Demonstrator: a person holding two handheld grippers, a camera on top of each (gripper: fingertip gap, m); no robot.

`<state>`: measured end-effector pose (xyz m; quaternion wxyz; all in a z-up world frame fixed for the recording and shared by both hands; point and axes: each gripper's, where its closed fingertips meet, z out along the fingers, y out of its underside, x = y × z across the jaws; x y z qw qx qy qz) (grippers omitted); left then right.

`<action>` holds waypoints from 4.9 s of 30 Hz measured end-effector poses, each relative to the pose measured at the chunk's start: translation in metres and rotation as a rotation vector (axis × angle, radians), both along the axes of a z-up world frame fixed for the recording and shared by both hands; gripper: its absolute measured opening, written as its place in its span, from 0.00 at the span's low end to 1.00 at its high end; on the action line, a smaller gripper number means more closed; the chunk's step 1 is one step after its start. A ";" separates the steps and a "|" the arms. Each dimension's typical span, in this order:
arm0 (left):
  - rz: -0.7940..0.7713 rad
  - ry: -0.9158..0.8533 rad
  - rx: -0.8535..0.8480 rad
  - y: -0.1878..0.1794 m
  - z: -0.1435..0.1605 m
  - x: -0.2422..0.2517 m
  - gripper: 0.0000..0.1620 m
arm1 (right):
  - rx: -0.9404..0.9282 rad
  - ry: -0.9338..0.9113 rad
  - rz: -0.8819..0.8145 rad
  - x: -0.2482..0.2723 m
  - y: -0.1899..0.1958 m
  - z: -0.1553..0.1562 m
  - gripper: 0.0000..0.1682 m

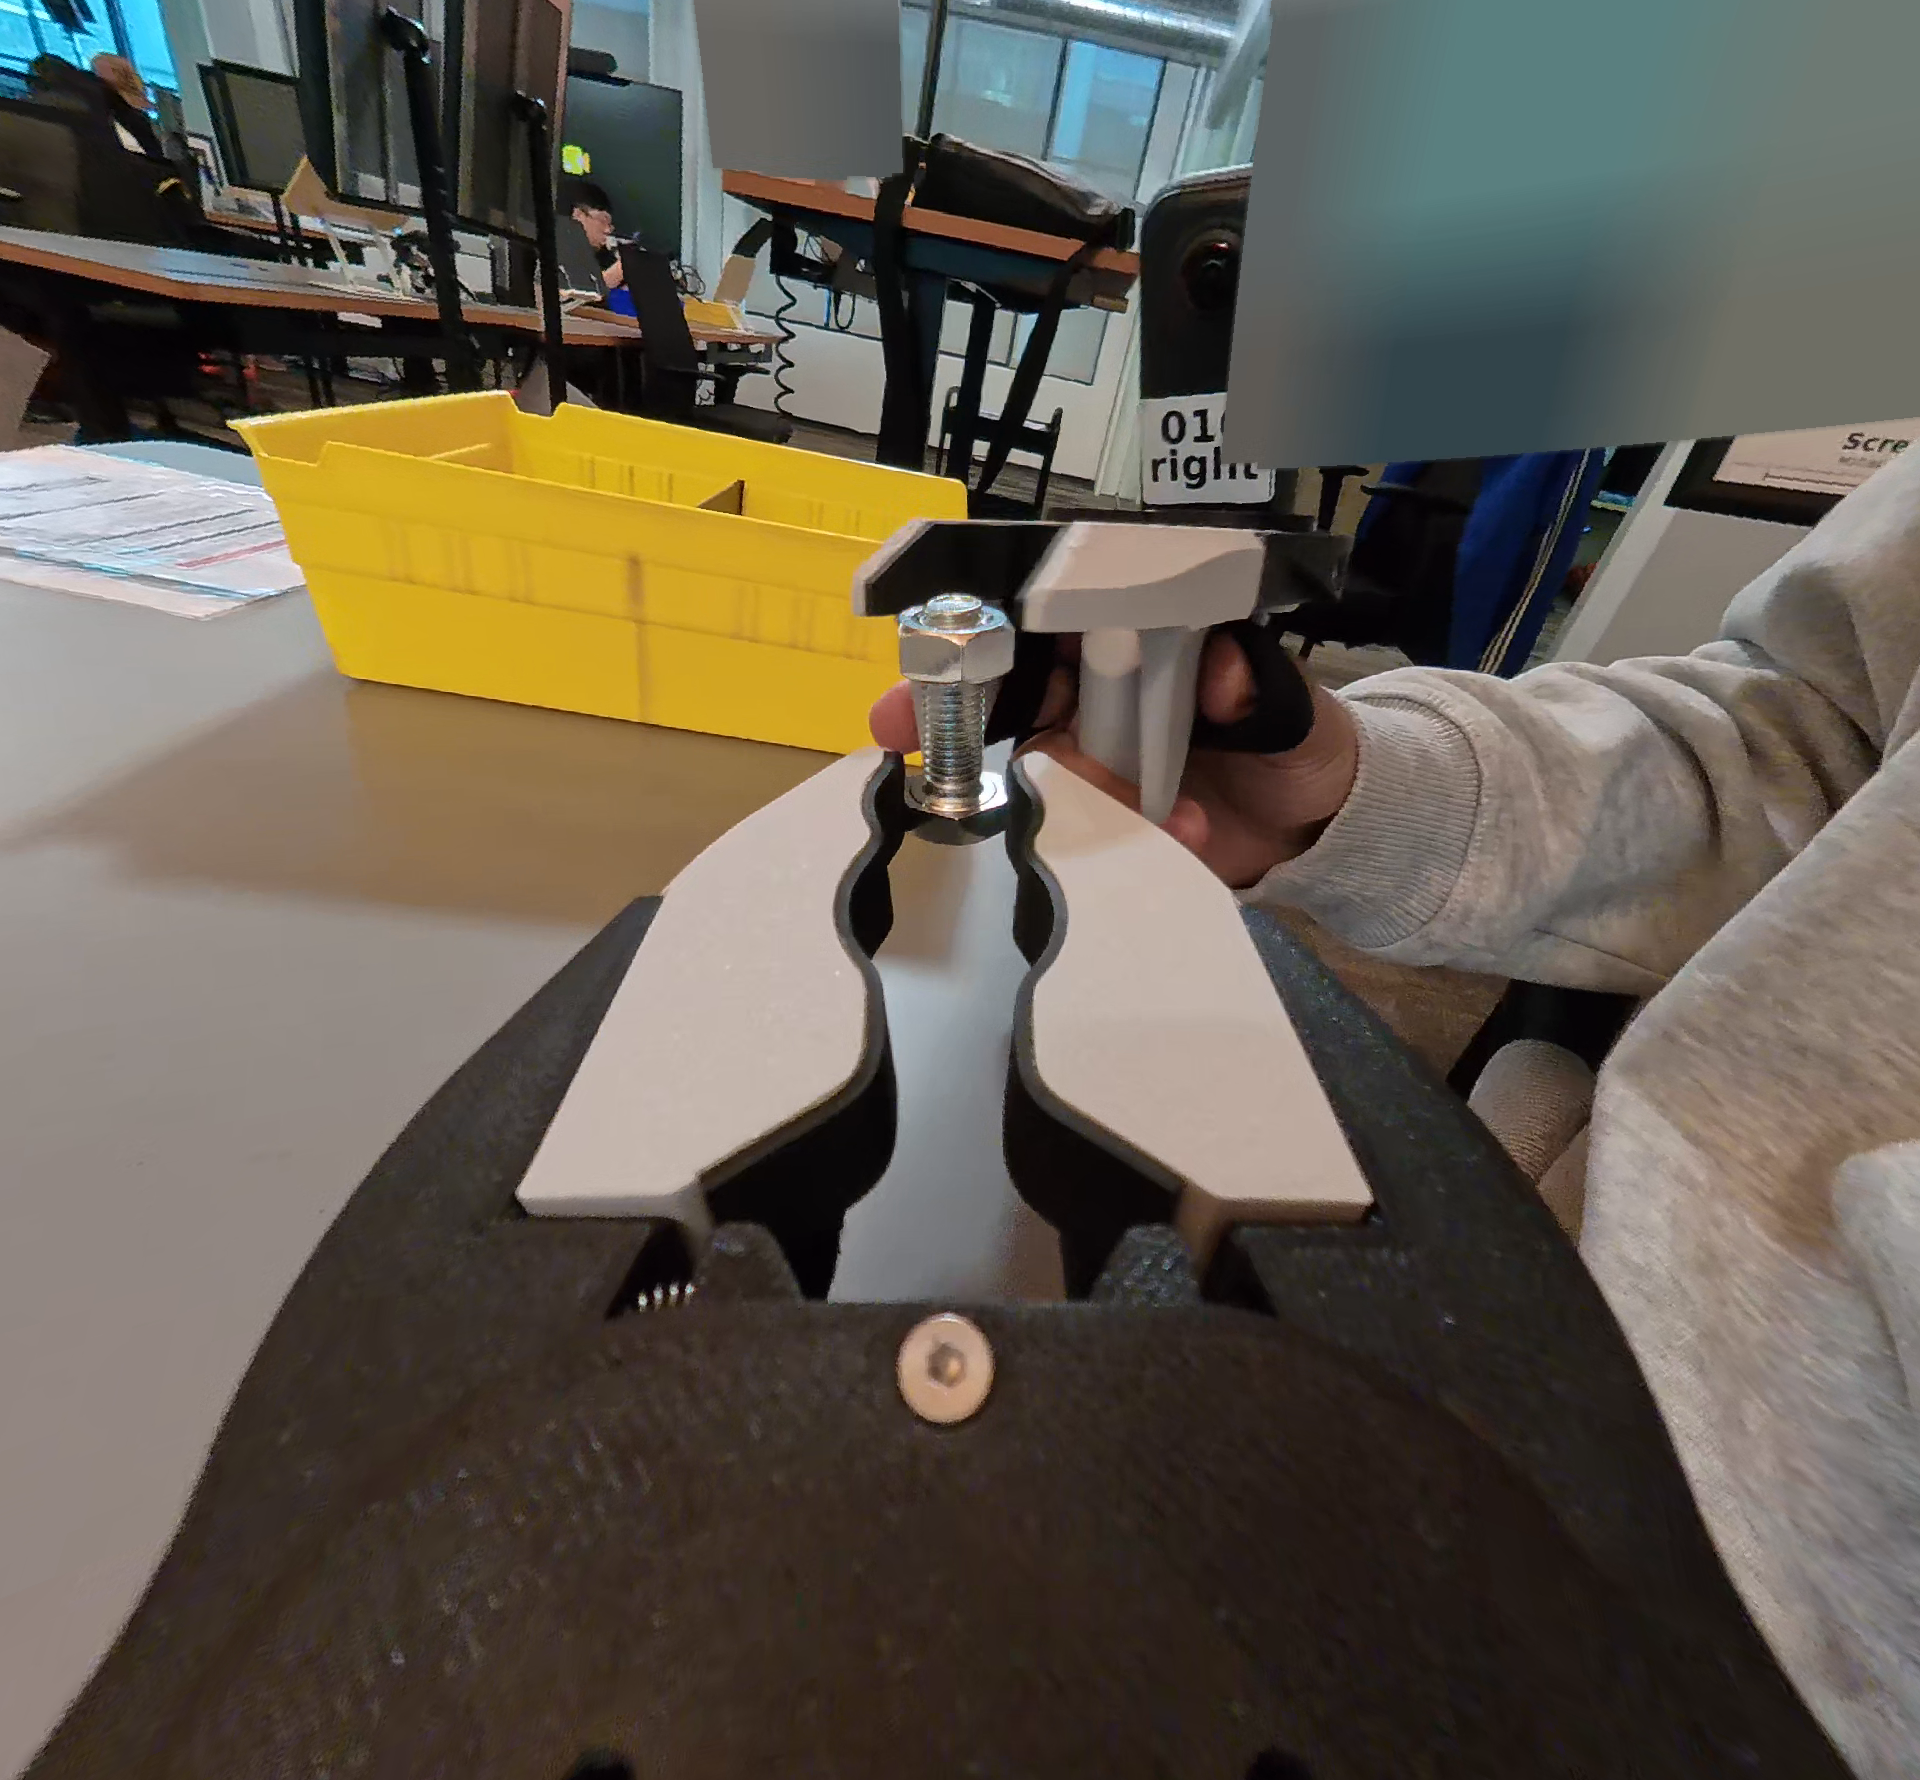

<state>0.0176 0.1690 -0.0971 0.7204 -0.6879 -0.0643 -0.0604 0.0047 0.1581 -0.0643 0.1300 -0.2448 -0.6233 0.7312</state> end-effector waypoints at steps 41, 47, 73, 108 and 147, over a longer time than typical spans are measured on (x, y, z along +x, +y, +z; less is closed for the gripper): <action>0.001 0.008 0.001 0.001 0.000 0.000 0.12 | 0.134 0.030 -0.192 -0.017 0.024 -0.011 0.00; 0.001 0.015 -0.004 0.002 0.000 0.000 0.12 | 0.062 0.090 -0.060 0.002 0.008 0.004 0.10; -0.012 0.021 -0.009 0.005 0.000 0.003 0.12 | 0.020 0.072 -0.022 0.006 0.004 0.006 0.20; -0.021 0.007 -0.008 0.008 0.000 0.003 0.12 | -0.057 0.042 -0.068 0.002 0.023 0.012 0.20; 0.082 0.039 -0.024 0.008 -0.001 -0.012 0.12 | 0.121 0.149 -0.038 0.021 -0.013 0.003 0.24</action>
